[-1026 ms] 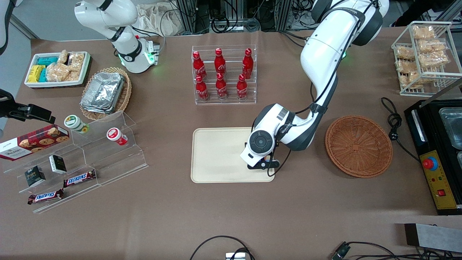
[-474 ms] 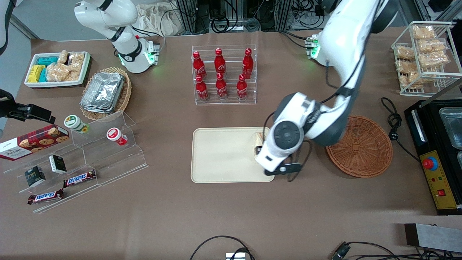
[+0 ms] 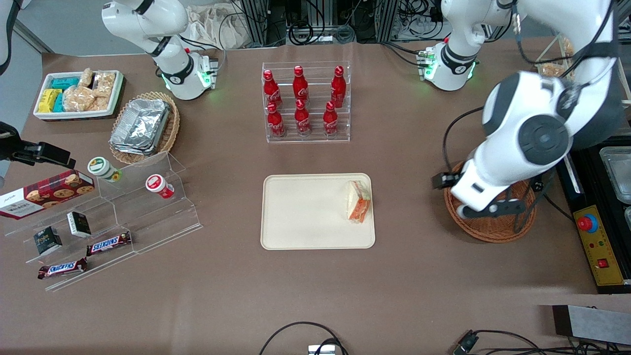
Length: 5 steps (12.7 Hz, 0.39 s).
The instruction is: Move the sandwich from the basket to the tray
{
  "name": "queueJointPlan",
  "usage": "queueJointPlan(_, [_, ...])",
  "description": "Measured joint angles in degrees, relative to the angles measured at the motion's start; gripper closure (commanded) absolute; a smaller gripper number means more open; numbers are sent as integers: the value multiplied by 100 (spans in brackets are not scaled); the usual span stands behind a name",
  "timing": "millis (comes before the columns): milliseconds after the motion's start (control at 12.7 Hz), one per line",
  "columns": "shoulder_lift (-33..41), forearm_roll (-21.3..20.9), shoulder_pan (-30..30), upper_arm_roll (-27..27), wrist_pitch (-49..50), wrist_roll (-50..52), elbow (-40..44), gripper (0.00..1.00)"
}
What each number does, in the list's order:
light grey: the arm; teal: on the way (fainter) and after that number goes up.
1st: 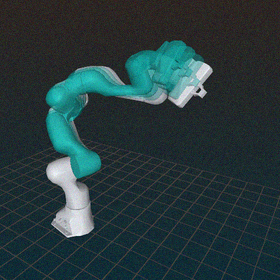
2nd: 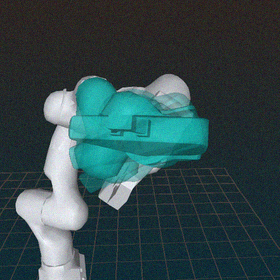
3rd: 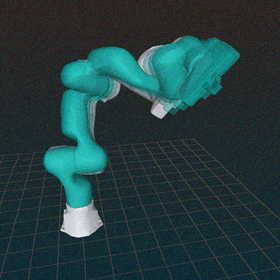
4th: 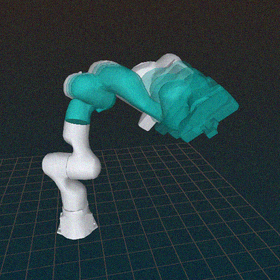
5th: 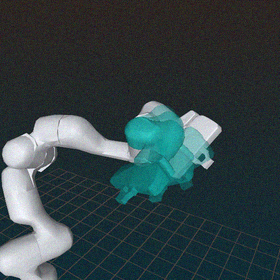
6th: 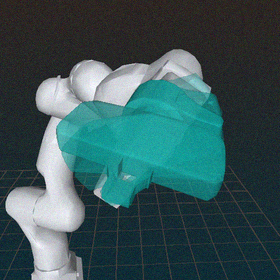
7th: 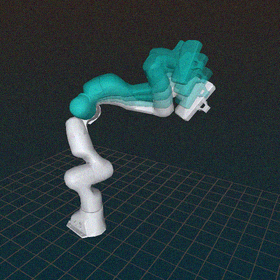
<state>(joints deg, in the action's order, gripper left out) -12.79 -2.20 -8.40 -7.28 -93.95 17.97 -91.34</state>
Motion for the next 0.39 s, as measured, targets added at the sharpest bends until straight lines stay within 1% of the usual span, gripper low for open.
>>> queueJointPlan(158, [416, 0, 224, 188, -21, -658, -364, 0])
queueJointPlan(395, [558, -12, 335, 588, 58, -1745, -387, 0])
